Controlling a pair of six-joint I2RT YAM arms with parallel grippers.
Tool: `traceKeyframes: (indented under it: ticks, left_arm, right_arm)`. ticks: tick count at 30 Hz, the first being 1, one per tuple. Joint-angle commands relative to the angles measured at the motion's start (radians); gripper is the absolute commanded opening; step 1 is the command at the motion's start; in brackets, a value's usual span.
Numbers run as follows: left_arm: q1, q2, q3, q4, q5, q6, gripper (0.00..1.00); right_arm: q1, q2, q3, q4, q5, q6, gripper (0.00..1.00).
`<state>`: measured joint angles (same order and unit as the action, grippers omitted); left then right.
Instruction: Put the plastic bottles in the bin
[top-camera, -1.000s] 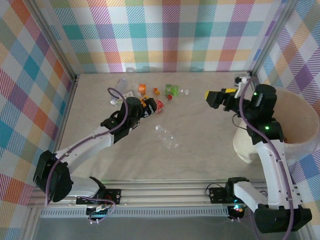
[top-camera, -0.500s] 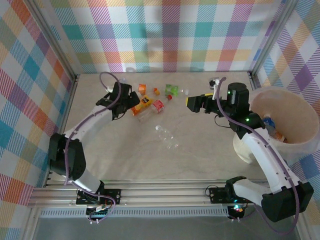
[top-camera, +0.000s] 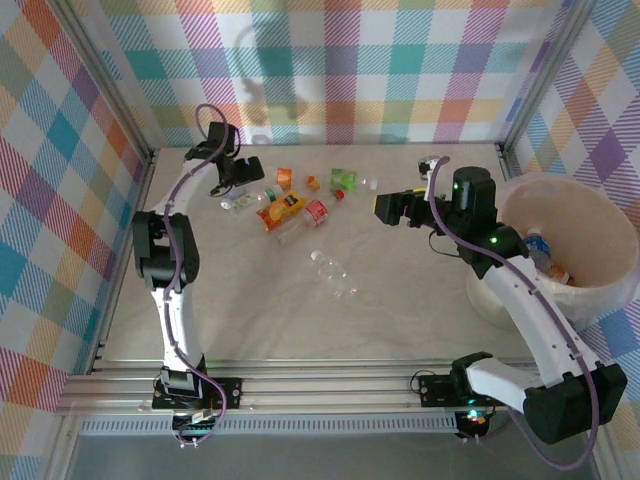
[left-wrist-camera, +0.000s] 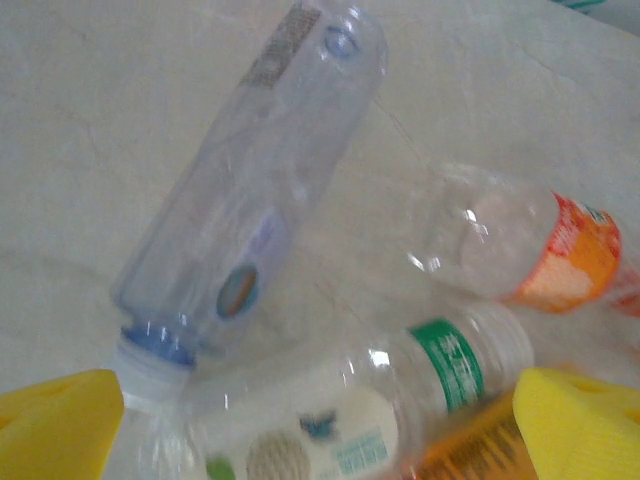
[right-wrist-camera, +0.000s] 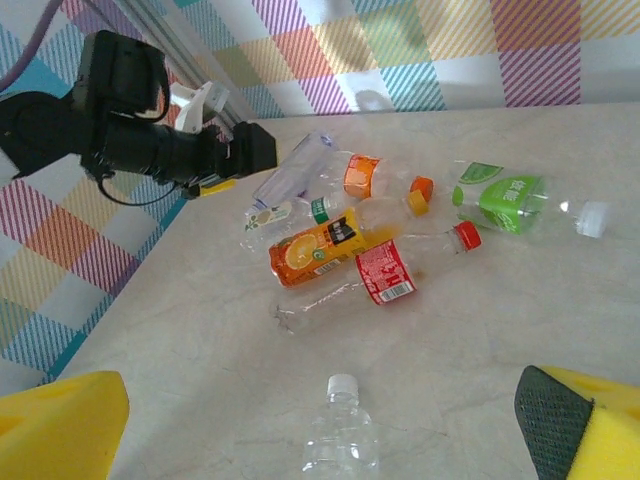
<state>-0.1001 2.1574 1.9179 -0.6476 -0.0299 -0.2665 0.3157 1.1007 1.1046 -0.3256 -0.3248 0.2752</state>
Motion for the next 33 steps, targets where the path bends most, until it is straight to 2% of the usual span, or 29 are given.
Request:
traceKeyframes:
  ticks: [1,4,9,12,16,20,23,26,33]
  left_arm:
    - [0.022,0.1,0.14,-0.087,-0.013,0.081,1.0]
    - [0.031,0.192,0.254,-0.137,-0.041,0.112,1.0]
    - [0.037,0.309,0.401,-0.225,-0.007,0.152,0.95]
    - [0.043,0.337,0.414,-0.237,-0.013,0.155,0.92]
    - [0.057,0.364,0.414,-0.251,-0.002,0.14,0.82]
    - [0.056,0.383,0.41,-0.268,-0.002,0.14,0.78]
    - [0.057,0.375,0.374,-0.259,0.033,0.135,0.69]
    - [0.056,0.314,0.264,-0.19,0.07,0.111,0.59]
    - [0.029,0.125,-0.05,-0.001,0.124,0.013,0.54]
  right_arm:
    - [0.007,-0.03,-0.012,-0.019,0.019,-0.022,1.0]
    - [0.007,-0.033,-0.015,-0.022,0.031,-0.023,1.0]
    - [0.008,-0.029,-0.011,-0.031,0.038,-0.027,1.0]
    - [0.008,-0.023,-0.007,-0.032,0.039,-0.025,1.0]
    - [0.008,-0.019,-0.003,-0.032,0.035,-0.024,1.0]
    - [0.009,-0.016,0.0,-0.033,0.032,-0.019,1.0]
    - [0.009,-0.018,-0.002,-0.035,0.034,-0.016,1.0]
    - [0.01,-0.023,-0.002,-0.038,0.039,-0.016,1.0]
    - [0.01,-0.024,-0.009,-0.034,0.04,-0.002,1.0]
